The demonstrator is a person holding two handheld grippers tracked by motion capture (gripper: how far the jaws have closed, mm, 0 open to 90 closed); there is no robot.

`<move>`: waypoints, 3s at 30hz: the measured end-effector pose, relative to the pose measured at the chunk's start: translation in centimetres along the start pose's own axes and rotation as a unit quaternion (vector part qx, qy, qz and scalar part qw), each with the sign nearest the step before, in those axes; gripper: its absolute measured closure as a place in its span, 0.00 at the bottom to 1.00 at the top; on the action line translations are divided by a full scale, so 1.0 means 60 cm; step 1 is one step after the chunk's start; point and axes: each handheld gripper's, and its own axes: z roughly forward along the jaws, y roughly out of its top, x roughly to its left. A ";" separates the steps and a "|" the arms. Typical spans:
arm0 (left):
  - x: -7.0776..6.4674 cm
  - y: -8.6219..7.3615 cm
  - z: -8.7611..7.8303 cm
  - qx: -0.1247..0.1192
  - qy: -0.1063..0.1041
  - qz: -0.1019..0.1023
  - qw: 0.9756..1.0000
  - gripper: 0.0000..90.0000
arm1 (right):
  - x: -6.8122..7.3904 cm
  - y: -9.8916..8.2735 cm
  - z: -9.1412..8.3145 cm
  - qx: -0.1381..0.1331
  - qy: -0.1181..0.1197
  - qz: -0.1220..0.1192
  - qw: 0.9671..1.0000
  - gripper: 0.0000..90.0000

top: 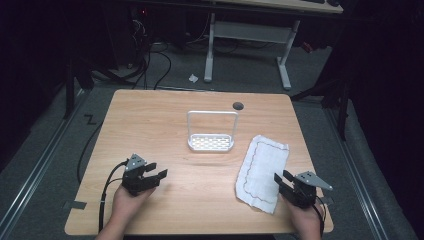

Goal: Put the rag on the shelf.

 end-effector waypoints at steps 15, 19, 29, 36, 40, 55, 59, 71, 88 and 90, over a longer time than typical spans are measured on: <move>-0.015 0.007 0.010 -0.003 0.008 0.000 1.000 0.48 | 0.014 0.017 0.041 0.033 0.049 -0.051 0.997 0.93; -0.008 0.004 0.004 -0.002 0.009 -0.007 1.000 0.48 | 0.003 0.041 0.087 0.056 0.034 -0.043 0.997 1.00; 0.006 0.000 -0.004 -0.001 0.001 -0.025 1.000 0.49 | 0.014 0.020 0.110 0.096 0.054 -0.065 0.992 1.00; -0.006 0.004 -0.003 -0.004 -0.010 -0.019 1.000 0.49 | 0.046 0.006 0.093 0.100 0.103 -0.067 0.987 1.00; -0.015 0.003 0.003 0.001 -0.020 -0.015 1.000 0.49 | 0.074 0.002 0.083 0.108 0.119 -0.093 0.983 1.00; -0.111 0.011 0.038 0.022 -0.083 0.061 0.994 0.52 | 0.203 -0.004 0.091 0.112 0.226 -0.178 0.951 1.00; -0.170 0.011 0.055 0.044 -0.116 0.132 0.983 0.60 | 0.228 -0.003 0.088 0.100 0.248 -0.210 0.941 0.98; -0.190 -0.007 0.068 0.084 -0.140 0.166 0.973 0.71 | 0.177 -0.001 0.096 0.100 0.216 -0.153 0.959 0.98; -0.109 0.023 0.077 0.039 -0.047 0.073 0.995 0.52 | 0.179 0.002 0.084 0.070 0.223 -0.147 0.961 0.76; -0.094 0.024 0.099 0.037 -0.057 0.031 0.997 0.57 | 0.170 0.002 0.086 0.064 0.212 -0.139 0.965 0.73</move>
